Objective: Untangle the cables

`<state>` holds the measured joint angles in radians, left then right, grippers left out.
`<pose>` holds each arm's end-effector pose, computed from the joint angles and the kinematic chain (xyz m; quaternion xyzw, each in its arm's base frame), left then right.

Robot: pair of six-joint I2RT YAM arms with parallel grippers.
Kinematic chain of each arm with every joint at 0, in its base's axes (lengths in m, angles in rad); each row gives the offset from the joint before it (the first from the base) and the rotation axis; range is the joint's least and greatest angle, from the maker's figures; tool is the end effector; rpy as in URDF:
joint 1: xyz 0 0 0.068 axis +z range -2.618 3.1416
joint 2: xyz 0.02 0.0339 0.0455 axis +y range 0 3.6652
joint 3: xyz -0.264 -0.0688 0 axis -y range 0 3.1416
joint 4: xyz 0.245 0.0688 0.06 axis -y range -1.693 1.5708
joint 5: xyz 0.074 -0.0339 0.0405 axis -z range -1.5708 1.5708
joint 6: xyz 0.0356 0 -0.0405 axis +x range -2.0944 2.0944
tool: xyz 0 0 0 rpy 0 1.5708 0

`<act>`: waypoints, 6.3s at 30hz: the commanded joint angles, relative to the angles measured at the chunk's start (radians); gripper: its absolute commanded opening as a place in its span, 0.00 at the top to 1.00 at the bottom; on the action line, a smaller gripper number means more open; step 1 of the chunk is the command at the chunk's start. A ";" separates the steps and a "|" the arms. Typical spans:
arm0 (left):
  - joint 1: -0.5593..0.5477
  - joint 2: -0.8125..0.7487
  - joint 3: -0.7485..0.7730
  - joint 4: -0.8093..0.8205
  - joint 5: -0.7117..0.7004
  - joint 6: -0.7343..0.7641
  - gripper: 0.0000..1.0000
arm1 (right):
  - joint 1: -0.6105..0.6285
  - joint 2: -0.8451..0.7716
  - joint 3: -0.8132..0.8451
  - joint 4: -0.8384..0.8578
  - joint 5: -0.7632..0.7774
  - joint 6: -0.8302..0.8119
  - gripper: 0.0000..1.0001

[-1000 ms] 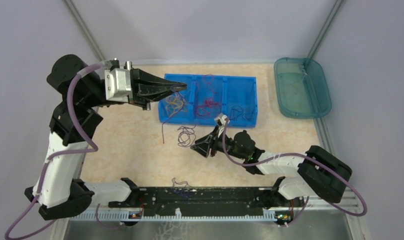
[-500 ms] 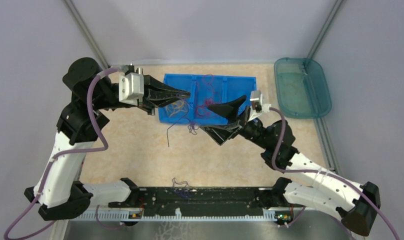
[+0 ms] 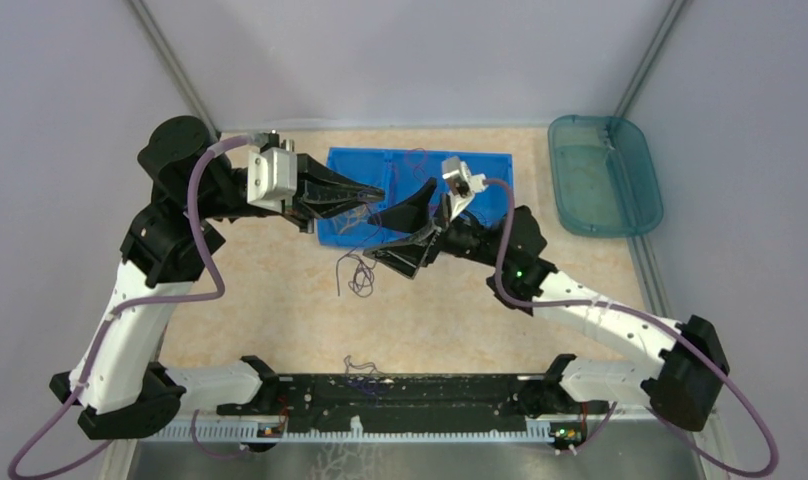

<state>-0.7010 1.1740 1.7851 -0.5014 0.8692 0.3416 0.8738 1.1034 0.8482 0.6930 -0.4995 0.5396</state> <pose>0.1205 -0.1373 0.5573 0.5734 0.3687 -0.3972 0.6145 0.1465 0.2016 0.3900 -0.2921 0.4781 0.6318 0.5357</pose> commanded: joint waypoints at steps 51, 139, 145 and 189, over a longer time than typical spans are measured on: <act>-0.005 0.049 0.191 0.013 -0.020 0.068 0.99 | 0.039 0.371 -0.316 0.755 -0.090 0.490 0.71; -0.017 1.051 0.413 0.265 -0.459 0.234 0.00 | 0.123 -0.692 -0.412 -0.668 1.541 -0.260 0.42; 0.006 0.896 0.301 -0.071 -0.604 0.409 0.00 | 0.112 -0.648 -0.366 -0.728 1.436 -0.195 0.40; 0.488 0.046 -0.483 -0.223 -0.626 0.187 0.00 | 0.386 0.512 0.051 -0.564 0.160 -0.541 1.00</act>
<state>-0.2195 1.2518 1.3289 -0.7807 0.2749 0.5278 1.2579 1.7420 0.8471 0.1333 -0.4084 0.0254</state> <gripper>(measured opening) 0.998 0.045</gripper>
